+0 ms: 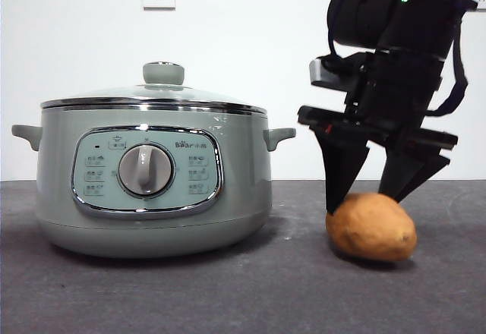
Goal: Pick up the potato,open the lid,put the potato in the pot,close the lid
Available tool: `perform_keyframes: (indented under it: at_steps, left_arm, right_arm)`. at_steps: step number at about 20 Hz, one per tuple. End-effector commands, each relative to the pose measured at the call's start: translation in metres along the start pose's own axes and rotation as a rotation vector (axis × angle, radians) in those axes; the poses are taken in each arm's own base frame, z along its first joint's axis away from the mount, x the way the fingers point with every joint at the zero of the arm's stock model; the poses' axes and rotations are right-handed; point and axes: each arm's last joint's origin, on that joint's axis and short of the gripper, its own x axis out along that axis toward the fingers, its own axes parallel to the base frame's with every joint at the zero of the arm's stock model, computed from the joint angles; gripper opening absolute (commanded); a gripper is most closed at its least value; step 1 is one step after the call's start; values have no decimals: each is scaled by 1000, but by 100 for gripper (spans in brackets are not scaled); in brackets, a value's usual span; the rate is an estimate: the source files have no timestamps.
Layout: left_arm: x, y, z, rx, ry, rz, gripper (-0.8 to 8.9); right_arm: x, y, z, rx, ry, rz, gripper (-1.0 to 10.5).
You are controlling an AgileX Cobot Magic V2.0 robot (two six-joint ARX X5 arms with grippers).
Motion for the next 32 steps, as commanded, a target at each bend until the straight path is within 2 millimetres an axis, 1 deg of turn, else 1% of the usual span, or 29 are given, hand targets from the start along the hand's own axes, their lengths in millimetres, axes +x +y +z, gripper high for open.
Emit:
perform_keyframes:
  at_steps: [1,4,6,8,12,15,18,20,25,28,29,30,31,32]
  left_arm:
    - [2,1,1,12,-4,1,382]
    - [12,5,6,12,0,-6,382]
    - [23,9,10,14,1,-14,382]
    - [38,11,16,30,-8,-35,382]
    - [73,9,26,55,-28,-97,382]
    - [99,0,34,76,12,-126,382]
    - [122,-13,44,116,33,-97,382]
    - [137,-19,48,137,55,-79,382]
    - [171,-21,35,161,138,-28,381]
    - [182,-19,29,159,173,-9,372]
    - [183,-18,28,161,177,6,359]
    - [183,-19,28,166,176,21,254]
    - [183,-19,28,189,177,16,113]
    - [183,-19,27,199,179,14,-8]
  right_arm:
    - [-24,2,-1,5,-62,12,-12]
    - [-56,2,-9,4,-110,17,-12]
    - [-79,2,-16,2,-148,23,-12]
    - [-101,2,-25,0,-193,31,-12]
    - [-131,1,-40,-4,-262,42,-12]
    - [-142,0,-47,7,-282,45,-12]
    - [-144,0,-50,18,-277,47,-12]
    - [-144,0,-51,18,-270,45,-12]
    - [-144,0,-51,19,-269,45,-12]
    - [-144,0,-51,18,-269,45,-12]
    - [-144,0,-51,19,-269,45,-12]
    - [-144,0,-51,19,-269,45,-12]
    - [-144,0,-51,18,-269,45,-12]
    - [-144,0,-51,18,-269,45,-12]
